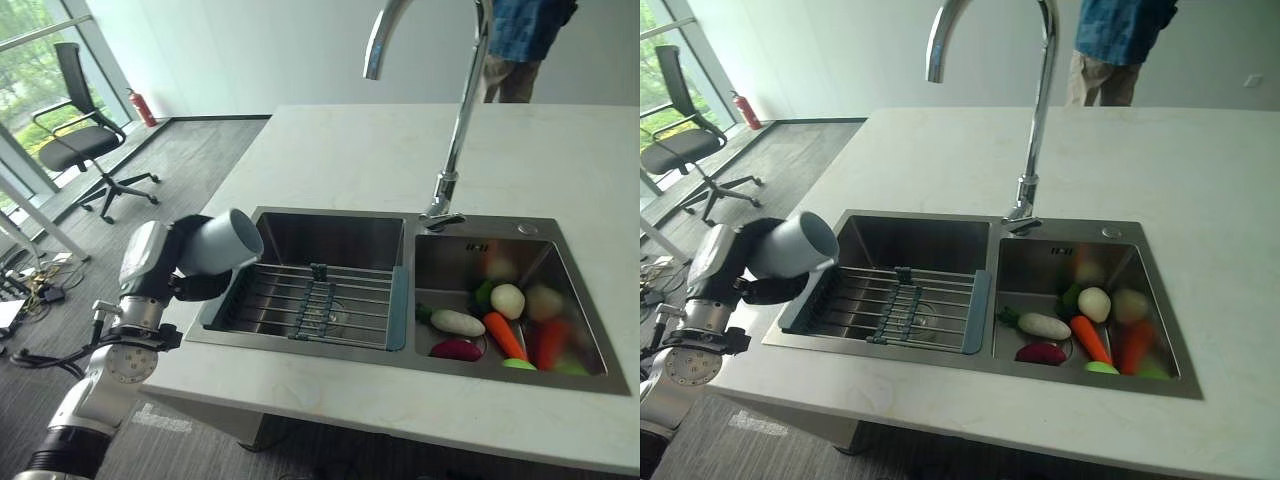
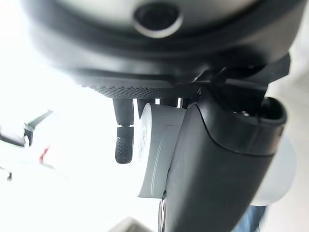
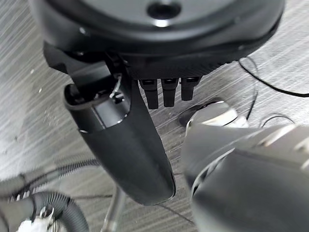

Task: Place the dishes in the dishwasher.

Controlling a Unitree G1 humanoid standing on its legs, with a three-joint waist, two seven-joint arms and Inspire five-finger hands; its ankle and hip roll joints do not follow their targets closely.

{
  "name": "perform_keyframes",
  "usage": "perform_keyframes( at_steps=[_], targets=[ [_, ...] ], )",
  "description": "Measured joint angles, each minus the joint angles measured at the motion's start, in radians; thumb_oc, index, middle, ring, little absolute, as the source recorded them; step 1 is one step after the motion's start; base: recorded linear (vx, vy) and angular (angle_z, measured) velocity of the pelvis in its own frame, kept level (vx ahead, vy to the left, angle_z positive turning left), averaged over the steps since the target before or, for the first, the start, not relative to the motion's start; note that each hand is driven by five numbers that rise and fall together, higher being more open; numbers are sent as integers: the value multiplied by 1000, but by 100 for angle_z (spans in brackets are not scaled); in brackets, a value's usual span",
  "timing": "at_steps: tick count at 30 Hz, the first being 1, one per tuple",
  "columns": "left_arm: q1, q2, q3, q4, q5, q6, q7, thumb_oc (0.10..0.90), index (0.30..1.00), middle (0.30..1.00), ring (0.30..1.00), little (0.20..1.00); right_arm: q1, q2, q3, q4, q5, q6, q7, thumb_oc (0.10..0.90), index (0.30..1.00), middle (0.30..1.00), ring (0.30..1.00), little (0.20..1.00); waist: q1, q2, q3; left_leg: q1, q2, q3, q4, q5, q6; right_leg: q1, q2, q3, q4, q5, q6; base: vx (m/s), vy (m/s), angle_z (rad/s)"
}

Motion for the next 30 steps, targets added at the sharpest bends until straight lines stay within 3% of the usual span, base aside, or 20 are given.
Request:
perform_keyframes(
  at_steps=[2,5,7,13,14,15,16,17,18,19,20,23,25,26,27,28,29,30],
  targets=[
    [12,-49,12,-15,0,-15,94,400,300,300,300,300,-1,11,23,-29,0,2,-7,800,900,900,900,900,23,-14,-13,-1,1,-11,-1,-1,-2,0,0,-11,8,-10,-8,-13,-30,18],
    [45,-75,40,-40,-23,-39,151,400,300,300,300,300,-11,24,24,-38,-4,7,-7,800,900,900,900,900,25,-21,-17,-3,1,-26,-1,1,-5,0,0,-22,16,-18,-10,-19,-30,11],
    [71,-160,112,-64,-107,-59,194,400,300,300,300,300,-16,31,36,-38,-60,26,-2,800,900,900,900,900,34,-21,-18,-3,1,-33,-1,3,-6,-2,-1,-25,30,-27,-15,-59,-77,5],
    [126,-216,215,-78,-224,-75,257,400,300,300,300,300,11,27,88,-38,-163,36,53,800,900,900,900,900,62,-12,-16,-21,9,-81,-2,26,-29,-1,9,-62,57,-51,-31,-97,-94,21],
    [132,-264,232,-78,-239,-75,254,400,300,300,300,300,12,8,95,-39,-198,36,63,800,900,900,900,900,91,6,-14,-40,16,-103,-3,47,-35,-2,14,-93,64,-57,-33,-394,-50,126],
    [116,-327,218,-77,-238,-75,245,400,300,300,300,300,14,-15,106,-40,-234,11,88,800,900,900,900,900,109,37,4,-93,8,-139,-37,147,-79,2,21,-162,70,-54,-42,-458,6,195],
    [110,-328,209,-82,-238,-75,224,400,300,300,300,300,28,-3,105,-50,-234,-36,96,800,900,900,900,900,102,30,21,-113,6,-160,-100,266,-137,1,6,-193,62,-52,-64,-338,75,195],
    [115,-319,211,-86,-243,-77,215,400,300,300,300,300,29,-2,103,-68,-232,-47,103,800,900,900,900,900,106,39,43,-118,27,-123,-114,266,-147,-11,-2,-234,53,-44,-104,-179,108,136],
    [117,-319,214,-82,-276,-78,203,400,300,300,300,300,23,-9,103,-76,-232,-47,106,800,900,900,900,900,112,37,63,-145,64,-50,-29,189,-114,-12,-2,-269,43,-33,-114,-163,143,100],
    [112,-318,215,-71,-303,-78,186,400,300,300,300,300,10,-11,103,-72,-233,-33,109,800,900,900,900,900,108,35,67,-147,94,1,31,148,-116,-2,-12,-305,14,-11,-119,-132,183,113],
    [101,-318,215,-54,-324,-88,171,400,300,300,300,300,4,-15,104,-65,-234,-15,116,800,900,900,900,900,99,13,77,-119,107,32,76,113,-126,11,-37,-344,-23,15,-126,-214,262,123],
    [77,-320,189,-26,-356,-147,140,400,300,300,300,300,-14,-27,107,-61,-234,6,154,800,900,900,900,900,92,-7,90,8,113,80,126,10,-118,32,-117,-433,-79,86,-98,-171,323,121],
    [65,-321,168,-26,-357,-183,114,400,300,300,300,300,-1,-42,93,-66,-226,-1,160,800,900,900,900,900,63,9,87,72,116,115,123,-44,-81,19,-148,-452,-62,97,-61,-93,452,139],
    [51,-330,156,-23,-359,-194,96,400,300,300,300,300,6,-39,66,-66,-216,-6,151,800,900,900,900,900,52,19,82,87,127,161,140,-95,-69,27,-166,-485,-55,113,-47,27,432,156],
    [40,-325,141,-25,-377,-208,78,400,300,300,300,300,13,-46,84,-76,-207,-9,129,800,900,900,900,900,26,22,76,92,135,222,111,-159,-34,23,-198,-514,-26,112,-33,89,462,156],
    [29,-317,137,-23,-391,-208,66,400,300,300,300,300,3,-38,82,-74,-192,-10,116,800,900,900,900,900,18,-1,87,87,88,222,105,-187,37,-3,-227,-451,-10,109,-20,144,624,119],
    [31,-318,137,-23,-398,-207,63,400,300,300,300,300,-4,-34,82,-72,-193,-9,111,800,900,900,900,900,20,-15,81,81,67,211,105,-191,45,-16,-227,-407,-19,111,-9,131,538,98],
    [33,-314,136,-22,-408,-200,56,400,300,300,300,300,-22,-34,86,-66,-204,-6,89,800,900,900,900,900,25,-15,79,72,8,185,114,-204,81,-18,-249,-332,-31,126,11,76,375,81]
  ],
)
